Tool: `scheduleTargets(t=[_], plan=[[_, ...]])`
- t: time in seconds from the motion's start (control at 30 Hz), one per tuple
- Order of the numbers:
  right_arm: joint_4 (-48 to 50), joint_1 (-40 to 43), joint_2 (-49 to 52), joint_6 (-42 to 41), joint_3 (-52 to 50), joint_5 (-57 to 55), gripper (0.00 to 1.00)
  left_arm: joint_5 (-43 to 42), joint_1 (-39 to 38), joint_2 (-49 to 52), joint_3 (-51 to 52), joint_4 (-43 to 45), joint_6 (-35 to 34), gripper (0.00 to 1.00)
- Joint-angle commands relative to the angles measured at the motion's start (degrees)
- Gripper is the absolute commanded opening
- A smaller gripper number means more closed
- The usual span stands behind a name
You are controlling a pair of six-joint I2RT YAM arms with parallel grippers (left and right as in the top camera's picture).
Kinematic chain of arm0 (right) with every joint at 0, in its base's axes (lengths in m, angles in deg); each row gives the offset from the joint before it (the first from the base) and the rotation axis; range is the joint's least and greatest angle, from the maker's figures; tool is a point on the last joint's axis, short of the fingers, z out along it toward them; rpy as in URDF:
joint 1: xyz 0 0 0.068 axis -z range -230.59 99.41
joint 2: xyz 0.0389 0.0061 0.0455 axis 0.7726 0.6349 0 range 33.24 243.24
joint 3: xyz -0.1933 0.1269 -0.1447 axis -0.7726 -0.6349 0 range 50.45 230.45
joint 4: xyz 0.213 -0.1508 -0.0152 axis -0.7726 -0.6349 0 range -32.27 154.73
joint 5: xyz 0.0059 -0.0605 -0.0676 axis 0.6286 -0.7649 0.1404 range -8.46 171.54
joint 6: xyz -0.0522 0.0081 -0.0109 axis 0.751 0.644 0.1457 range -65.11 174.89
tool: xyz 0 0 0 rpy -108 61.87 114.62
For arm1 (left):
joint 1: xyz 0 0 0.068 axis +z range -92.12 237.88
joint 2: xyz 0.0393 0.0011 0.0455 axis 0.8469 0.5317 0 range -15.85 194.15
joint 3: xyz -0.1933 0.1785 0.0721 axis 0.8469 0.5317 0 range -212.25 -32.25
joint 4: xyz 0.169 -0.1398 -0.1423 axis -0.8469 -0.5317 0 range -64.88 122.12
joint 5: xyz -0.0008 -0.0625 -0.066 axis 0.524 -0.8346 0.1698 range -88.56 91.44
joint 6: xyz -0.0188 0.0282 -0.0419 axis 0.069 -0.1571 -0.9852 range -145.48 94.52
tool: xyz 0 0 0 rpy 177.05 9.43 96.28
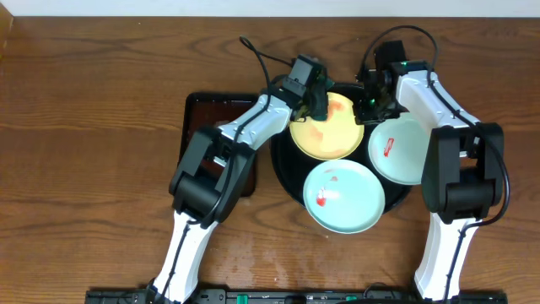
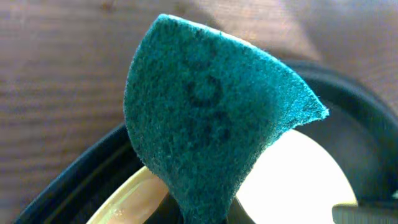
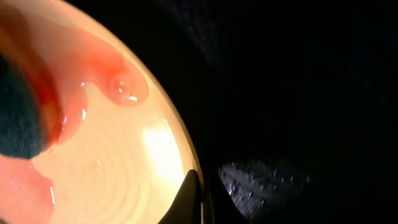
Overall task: Clean dirty plates on tray and stack at the side
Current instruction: 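Scrub the yellow plate with the sponge while right gripper holds its rim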
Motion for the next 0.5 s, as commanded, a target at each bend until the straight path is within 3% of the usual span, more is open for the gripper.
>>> scheduleTargets(t=[0.0, 0.47], plan=[[0.00, 0.07, 0.57, -0.24, -0.39, -1.77, 0.01, -3.98, 0.63, -1.68, 1.46, -4.48, 0.74, 0.08], [0.59, 0.07, 0.57, -1.95, -0.39, -1.77, 0.01, -3.96, 0.66, -4.76, 1.46, -21.07, 0.74, 0.08]])
